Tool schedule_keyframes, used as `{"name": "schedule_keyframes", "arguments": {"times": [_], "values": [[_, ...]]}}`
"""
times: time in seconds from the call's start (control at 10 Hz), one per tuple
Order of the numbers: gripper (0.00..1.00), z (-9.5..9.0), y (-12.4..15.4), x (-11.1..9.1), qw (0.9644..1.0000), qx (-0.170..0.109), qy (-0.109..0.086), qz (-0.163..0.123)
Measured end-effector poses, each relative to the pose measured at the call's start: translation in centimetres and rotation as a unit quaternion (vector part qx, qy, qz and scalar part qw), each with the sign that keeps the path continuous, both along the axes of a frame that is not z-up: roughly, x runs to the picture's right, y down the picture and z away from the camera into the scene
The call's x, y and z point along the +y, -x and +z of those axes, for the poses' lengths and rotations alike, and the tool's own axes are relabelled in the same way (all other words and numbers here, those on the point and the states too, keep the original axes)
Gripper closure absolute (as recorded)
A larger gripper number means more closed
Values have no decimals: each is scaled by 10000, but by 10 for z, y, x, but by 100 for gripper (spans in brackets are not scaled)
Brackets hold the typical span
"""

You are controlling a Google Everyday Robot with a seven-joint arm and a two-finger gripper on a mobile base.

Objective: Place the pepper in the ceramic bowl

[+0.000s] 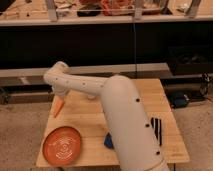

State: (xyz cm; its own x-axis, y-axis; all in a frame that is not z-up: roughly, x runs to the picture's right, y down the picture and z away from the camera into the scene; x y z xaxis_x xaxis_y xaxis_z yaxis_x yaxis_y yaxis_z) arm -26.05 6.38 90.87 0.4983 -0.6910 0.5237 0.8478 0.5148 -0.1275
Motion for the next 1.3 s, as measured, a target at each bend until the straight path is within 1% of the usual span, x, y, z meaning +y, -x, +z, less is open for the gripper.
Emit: {"name": "schedule_keyframes", "arguments": {"times": [0.1, 0.3, 0.5, 0.8, 1.0, 1.1, 1.2, 1.3], "values": [[20, 5, -1, -4, 9998, -201, 29, 79], [20, 16, 0, -8, 9974, -564, 374, 234], [20, 18, 11, -6, 9966, -648, 470, 193], [20, 23, 18, -3, 9960, -665, 577, 149], [20, 30, 25, 5, 9953, -649, 708, 105], [24, 34, 29, 10, 9949, -628, 793, 63], [31, 38, 33, 14, 9944, -599, 866, 12], [41, 40, 38, 17, 9942, -565, 917, -39]]}}
